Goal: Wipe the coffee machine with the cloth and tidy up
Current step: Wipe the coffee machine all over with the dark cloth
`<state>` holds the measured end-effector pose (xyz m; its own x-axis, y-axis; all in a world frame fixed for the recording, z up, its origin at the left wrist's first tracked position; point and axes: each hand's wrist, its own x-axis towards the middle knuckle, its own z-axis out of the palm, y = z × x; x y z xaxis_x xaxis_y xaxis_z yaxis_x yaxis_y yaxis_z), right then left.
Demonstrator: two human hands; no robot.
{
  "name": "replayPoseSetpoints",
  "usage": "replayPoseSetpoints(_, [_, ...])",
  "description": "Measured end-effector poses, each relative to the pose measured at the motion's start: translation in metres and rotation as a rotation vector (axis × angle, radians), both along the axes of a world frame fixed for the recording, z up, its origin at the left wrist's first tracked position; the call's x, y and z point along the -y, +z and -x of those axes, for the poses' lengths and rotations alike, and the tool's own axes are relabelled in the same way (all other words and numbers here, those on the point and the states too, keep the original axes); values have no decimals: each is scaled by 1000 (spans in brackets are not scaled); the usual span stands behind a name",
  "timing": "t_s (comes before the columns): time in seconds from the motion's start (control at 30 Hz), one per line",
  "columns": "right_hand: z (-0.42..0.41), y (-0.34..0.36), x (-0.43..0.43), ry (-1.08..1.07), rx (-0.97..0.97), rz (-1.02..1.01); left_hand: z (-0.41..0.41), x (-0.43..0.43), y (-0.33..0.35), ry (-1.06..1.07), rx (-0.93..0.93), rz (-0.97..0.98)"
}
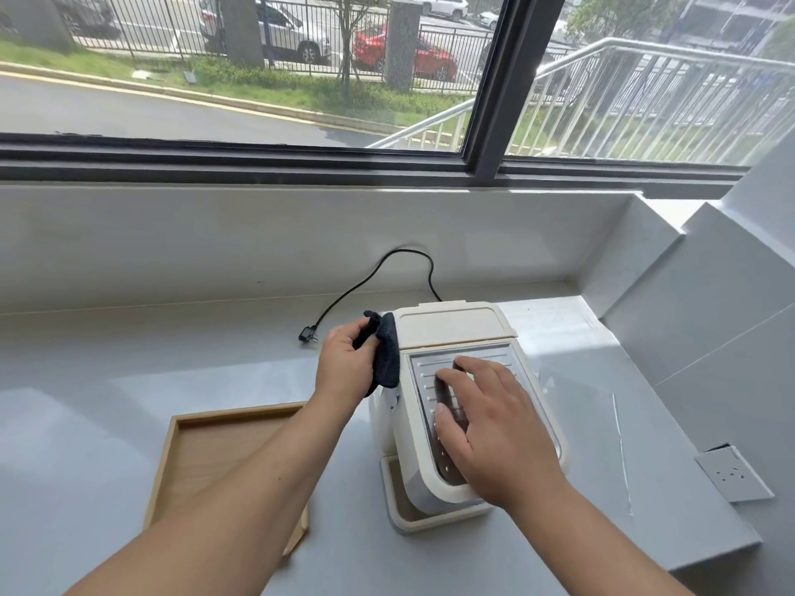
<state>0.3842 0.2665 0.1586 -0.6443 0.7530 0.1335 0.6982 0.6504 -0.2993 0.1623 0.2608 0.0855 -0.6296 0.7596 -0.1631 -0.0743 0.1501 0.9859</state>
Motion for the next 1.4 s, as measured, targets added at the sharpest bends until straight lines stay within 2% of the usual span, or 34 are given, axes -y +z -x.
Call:
replayPoseSetpoints(0.17, [-1, 0, 1, -6, 11, -1, -3, -9, -9, 50, -5, 45])
replayPoseSetpoints(0.4, [0, 1, 0, -14, 13, 26, -7, -19, -42, 47, 105, 111])
replayPoseSetpoints(0.8, [-1, -1, -2, -17, 16, 38, -12, -13, -100, 54, -52, 275])
replayPoseSetpoints(1.13, [-1, -2, -1, -16, 19, 22, -22, 13, -120, -12, -99, 422])
replayPoseSetpoints(1.3, [-1, -3, -1, -15, 26, 18, -39, 47, -132, -136, -124, 565])
replayPoseSetpoints(1.4, [-2, -3, -1, -16, 32, 14, -52, 66, -138, -138, -104, 577])
